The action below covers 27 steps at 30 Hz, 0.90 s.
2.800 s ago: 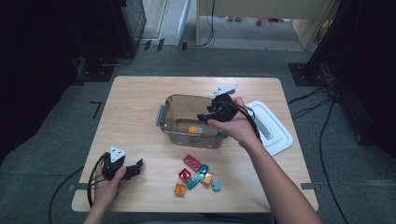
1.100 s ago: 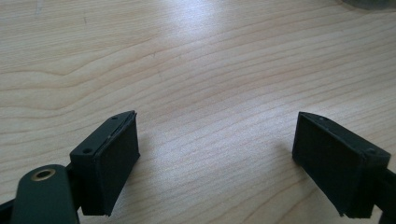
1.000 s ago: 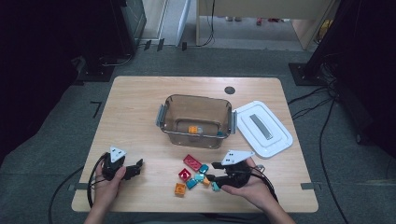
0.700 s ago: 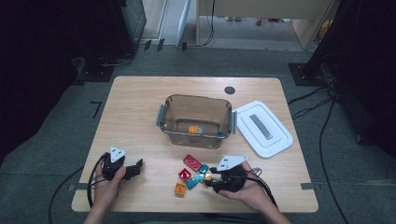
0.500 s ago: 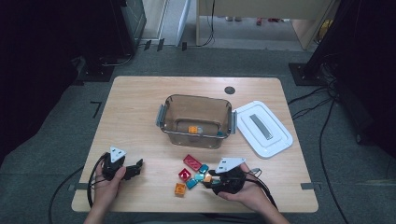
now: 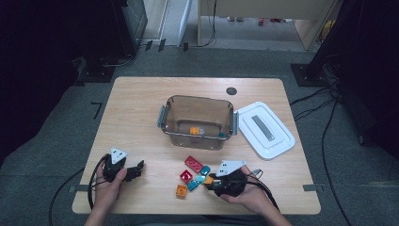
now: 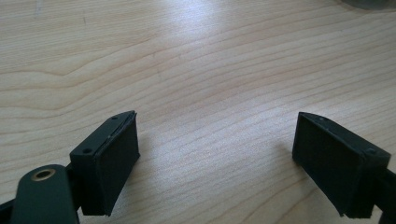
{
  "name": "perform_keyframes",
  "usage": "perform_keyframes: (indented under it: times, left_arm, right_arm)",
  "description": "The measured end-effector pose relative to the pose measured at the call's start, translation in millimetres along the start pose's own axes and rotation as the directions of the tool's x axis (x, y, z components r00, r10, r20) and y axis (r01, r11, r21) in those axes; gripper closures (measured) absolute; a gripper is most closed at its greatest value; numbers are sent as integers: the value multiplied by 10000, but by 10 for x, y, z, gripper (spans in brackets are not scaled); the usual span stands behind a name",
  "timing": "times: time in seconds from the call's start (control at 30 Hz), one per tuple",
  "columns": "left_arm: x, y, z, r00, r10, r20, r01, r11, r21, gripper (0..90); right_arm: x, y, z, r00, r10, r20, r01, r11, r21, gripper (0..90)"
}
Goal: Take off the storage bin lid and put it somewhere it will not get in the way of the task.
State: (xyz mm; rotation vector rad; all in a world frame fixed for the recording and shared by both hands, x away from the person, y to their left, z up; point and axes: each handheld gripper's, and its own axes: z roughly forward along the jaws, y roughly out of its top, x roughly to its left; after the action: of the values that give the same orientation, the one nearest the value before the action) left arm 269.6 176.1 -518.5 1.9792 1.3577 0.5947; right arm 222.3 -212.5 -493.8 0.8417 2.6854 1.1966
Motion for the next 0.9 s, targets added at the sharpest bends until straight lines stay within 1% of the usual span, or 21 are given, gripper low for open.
perform_keyframes:
  times: [0.27, 0.53, 0.7, 0.73, 0.77, 0.9]
  left_arm:
    - [0, 0, 0, 10000, -2, -1, 2, 10000, 3, 145]
    - [0, 0, 0, 10000, 0, -3, 0, 10000, 3, 145]
    - [-1, 0, 0, 10000, 1, -5, -1, 10000, 3, 145]
    - [-1, 0, 0, 10000, 1, -5, -1, 10000, 3, 145]
    - [-1, 0, 0, 10000, 1, -5, -1, 10000, 5, 145]
    - [-1, 0, 0, 10000, 5, -5, -5, 10000, 5, 145]
  right_arm:
    - [-21, 69, -119, 9999, 161, -20, -161, 9994, -304, 599]
    - [-89, 188, -316, 9990, 449, -4, -448, 9962, -750, 599]
    - [-127, 265, -433, 9987, 500, 13, -497, 9943, -946, 600]
    - [-127, 265, -433, 9987, 500, 13, -497, 9943, -946, 600]
    - [-139, 303, -477, 9989, 463, 6, -460, 9944, -950, 600]
    - [-155, 388, -553, 9992, 402, 7, -399, 9942, -996, 599]
